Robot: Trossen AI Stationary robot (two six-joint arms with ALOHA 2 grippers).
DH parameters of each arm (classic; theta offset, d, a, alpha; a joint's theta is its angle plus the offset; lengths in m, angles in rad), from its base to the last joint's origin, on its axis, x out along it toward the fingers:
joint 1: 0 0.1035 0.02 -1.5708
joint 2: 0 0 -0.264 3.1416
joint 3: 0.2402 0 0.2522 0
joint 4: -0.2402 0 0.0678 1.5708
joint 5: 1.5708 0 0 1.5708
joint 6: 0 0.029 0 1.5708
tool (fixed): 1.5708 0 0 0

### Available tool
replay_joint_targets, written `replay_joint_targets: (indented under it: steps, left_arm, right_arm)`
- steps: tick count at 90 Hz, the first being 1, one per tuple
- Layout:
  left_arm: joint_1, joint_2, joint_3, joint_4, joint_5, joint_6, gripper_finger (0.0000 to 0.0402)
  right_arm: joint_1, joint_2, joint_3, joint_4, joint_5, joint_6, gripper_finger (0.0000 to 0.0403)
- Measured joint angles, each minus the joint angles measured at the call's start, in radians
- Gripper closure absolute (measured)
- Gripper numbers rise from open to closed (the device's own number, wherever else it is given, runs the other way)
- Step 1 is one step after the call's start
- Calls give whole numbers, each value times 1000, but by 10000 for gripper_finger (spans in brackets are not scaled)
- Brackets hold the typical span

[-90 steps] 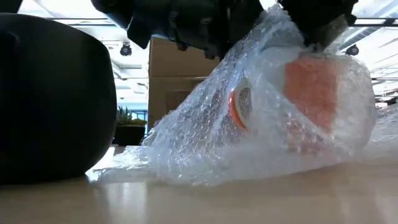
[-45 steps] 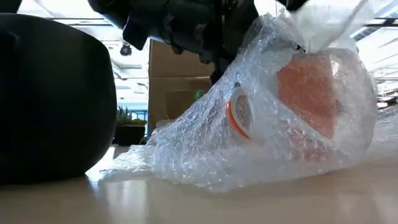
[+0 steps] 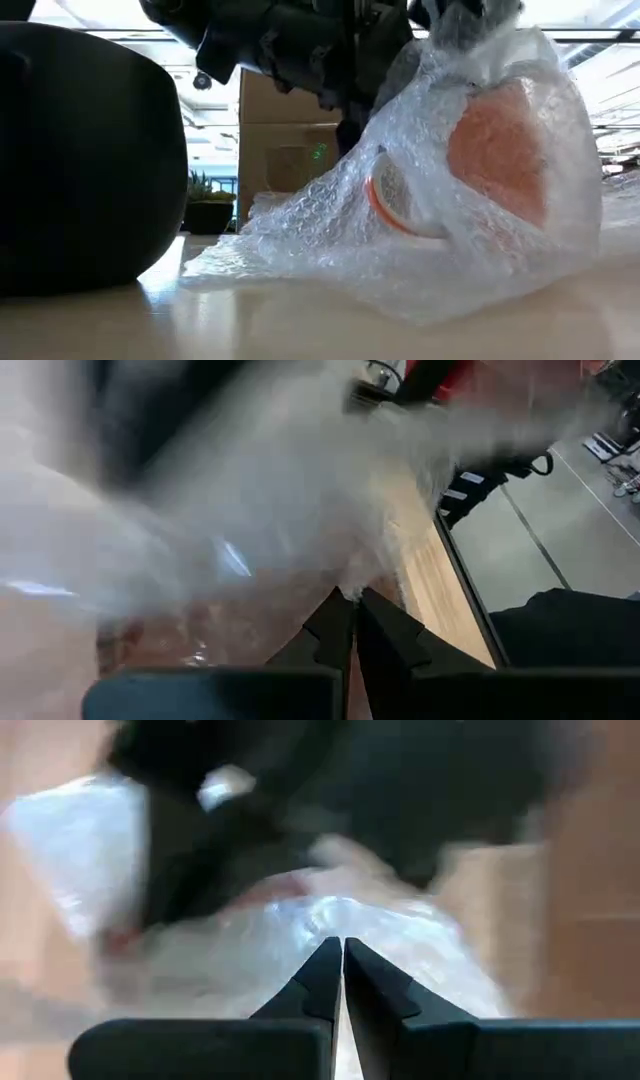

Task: Wrap mug
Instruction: Wrap the orange mug with the bubble wrap on top

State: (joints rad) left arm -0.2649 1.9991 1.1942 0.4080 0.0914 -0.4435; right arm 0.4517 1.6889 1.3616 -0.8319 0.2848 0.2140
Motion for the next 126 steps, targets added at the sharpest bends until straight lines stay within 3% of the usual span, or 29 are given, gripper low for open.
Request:
replay_joint_targets:
  steps: [44, 56, 70, 83, 95, 104, 114, 126]
  left_arm:
    - [2, -71, -2, -13, 2, -10, 401]
    - [13, -102, -1, -79, 15, 24, 378]
    - [58, -154, 43, -281, 84, 55, 303]
    - [69, -226, 146, -598, 119, 125, 231]
    - [63, -294, 240, -955, 10, 169, 191]
    - [44, -321, 247, -1098, -70, 121, 179]
    - [2, -317, 167, -1027, -134, 71, 182]
    - [-30, -269, 26, -644, -148, 72, 202]
  right_arm:
    - [34, 100, -37, 48, -61, 41, 401]
    - [34, 97, -37, 52, -64, 42, 401]
    - [35, 97, -39, 52, -63, 61, 401]
    - [37, 97, -42, 51, -60, 63, 401]
    - [37, 97, -43, 52, -60, 59, 401]
    - [37, 97, -43, 52, -58, 57, 401]
    - [37, 97, -43, 53, -54, 56, 401]
    - [37, 97, -44, 56, -50, 56, 401]
